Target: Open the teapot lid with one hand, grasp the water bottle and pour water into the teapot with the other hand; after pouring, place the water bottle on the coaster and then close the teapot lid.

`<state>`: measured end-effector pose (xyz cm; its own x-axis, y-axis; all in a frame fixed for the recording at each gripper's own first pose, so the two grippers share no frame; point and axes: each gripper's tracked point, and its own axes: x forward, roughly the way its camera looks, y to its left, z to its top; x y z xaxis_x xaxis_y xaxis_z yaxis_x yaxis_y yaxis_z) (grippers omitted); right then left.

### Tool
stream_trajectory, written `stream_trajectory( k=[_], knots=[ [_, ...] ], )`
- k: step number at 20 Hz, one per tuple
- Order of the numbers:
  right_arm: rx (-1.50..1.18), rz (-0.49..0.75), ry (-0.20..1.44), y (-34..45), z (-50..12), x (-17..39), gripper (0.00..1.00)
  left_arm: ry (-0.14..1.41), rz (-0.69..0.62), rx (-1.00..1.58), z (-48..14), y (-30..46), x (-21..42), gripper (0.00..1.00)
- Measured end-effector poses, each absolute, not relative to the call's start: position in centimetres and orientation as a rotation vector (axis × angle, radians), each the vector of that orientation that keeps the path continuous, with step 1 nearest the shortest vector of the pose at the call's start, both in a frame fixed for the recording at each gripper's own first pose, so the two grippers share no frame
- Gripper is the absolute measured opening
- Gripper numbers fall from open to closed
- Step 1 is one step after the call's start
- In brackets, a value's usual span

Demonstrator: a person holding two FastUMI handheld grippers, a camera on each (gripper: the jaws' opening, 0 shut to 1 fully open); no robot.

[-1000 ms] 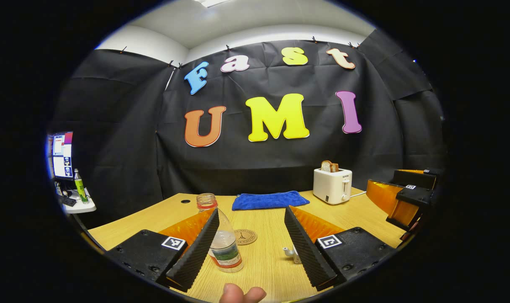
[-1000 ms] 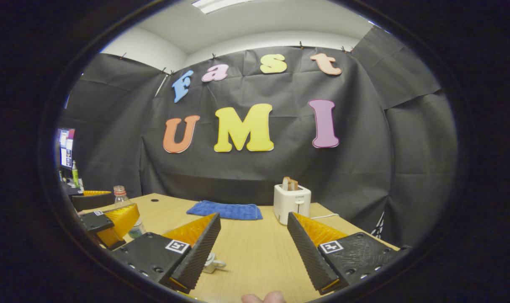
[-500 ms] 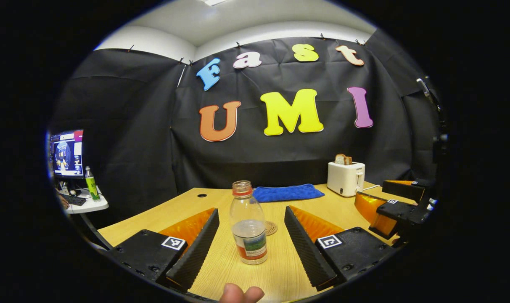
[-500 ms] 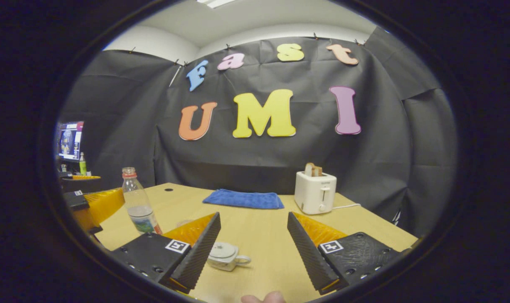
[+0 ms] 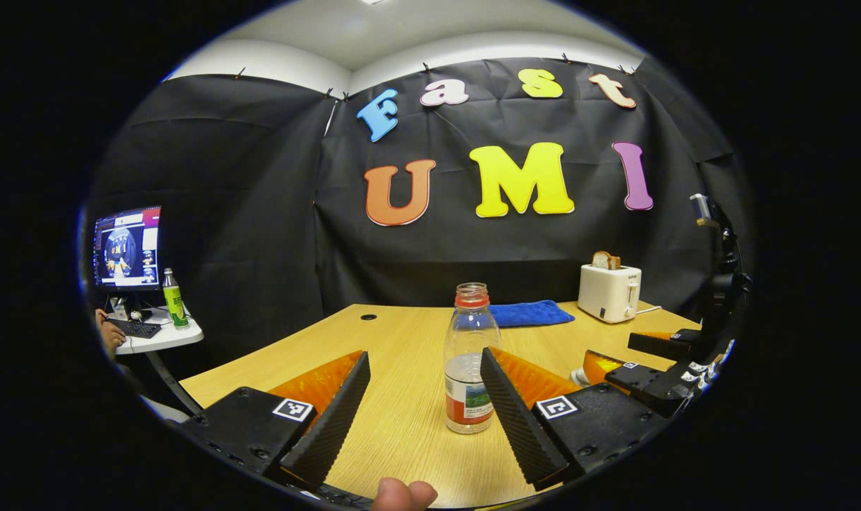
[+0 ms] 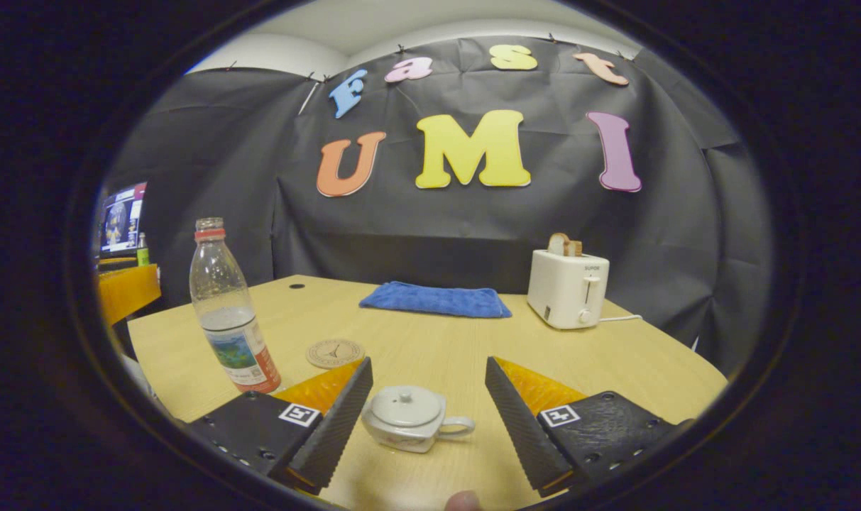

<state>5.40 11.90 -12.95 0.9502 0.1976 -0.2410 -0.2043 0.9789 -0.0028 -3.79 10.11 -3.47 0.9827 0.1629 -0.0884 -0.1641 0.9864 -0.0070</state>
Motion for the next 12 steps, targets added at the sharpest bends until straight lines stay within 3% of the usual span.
stream_trajectory(
  k=[3, 9, 10, 12],
  knots=[
    [-0.04, 0.197, 0.255, 12.2, -13.6, 6.1, 0.9, 0.094, 0.168, -0.02, -3.8, 10.5, -3.8, 0.98],
    [-0.073, 0.198, 0.273, 12.7, -14.5, 6.5, 0.48, 0.113, 0.175, -0.016, -4.6, 11.1, -3.8, 0.98],
    [-0.081, 0.207, 0.276, 13.0, -14.5, 6.7, 0.34, 0.115, 0.175, -0.014, -4.6, 11.1, -3.7, 0.98],
    [-0.092, 0.235, 0.289, 13.8, -14.9, 6.6, 0.19, 0.116, 0.167, -0.018, -4.7, 10.9, -3.7, 0.98]
  ],
)
